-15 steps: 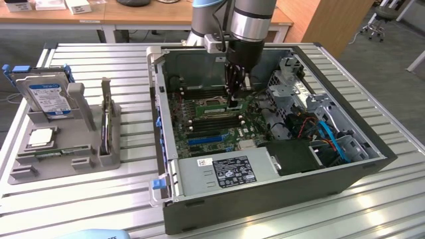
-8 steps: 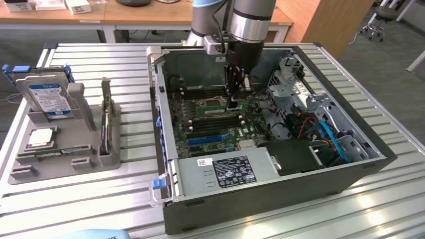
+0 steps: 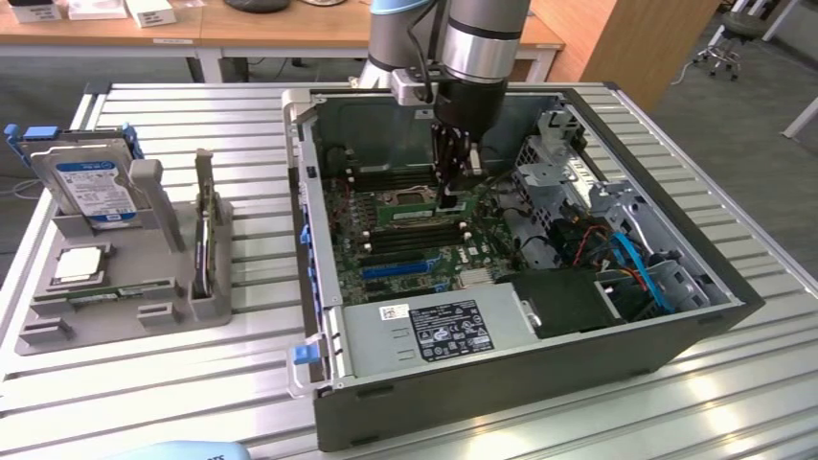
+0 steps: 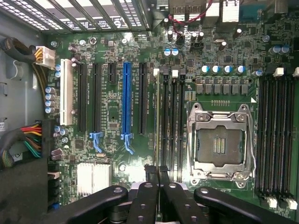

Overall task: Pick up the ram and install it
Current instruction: 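Insert the ram into the slot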

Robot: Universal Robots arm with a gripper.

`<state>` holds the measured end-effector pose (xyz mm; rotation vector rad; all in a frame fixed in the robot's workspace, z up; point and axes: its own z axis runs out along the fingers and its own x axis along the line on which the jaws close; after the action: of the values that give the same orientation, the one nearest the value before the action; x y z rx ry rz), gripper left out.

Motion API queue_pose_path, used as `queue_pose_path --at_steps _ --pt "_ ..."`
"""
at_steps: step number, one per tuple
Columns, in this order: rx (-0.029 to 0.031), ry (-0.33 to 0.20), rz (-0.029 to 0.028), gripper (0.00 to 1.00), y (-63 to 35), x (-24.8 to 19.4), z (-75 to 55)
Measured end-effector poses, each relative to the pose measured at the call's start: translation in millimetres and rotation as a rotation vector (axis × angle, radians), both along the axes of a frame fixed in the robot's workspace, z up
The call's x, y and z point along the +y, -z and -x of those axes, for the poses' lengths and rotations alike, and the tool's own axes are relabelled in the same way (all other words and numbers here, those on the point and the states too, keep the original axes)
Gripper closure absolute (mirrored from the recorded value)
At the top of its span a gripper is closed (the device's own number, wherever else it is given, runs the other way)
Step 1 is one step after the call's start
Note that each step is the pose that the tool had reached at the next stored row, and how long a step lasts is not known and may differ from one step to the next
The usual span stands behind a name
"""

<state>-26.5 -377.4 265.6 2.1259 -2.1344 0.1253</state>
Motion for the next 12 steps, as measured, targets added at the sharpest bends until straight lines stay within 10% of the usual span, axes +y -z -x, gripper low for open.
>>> queue_pose_path --at_steps 12 --pt "0.0000 0.000 -0.0062 0.88 -0.1 -0.8 0.1"
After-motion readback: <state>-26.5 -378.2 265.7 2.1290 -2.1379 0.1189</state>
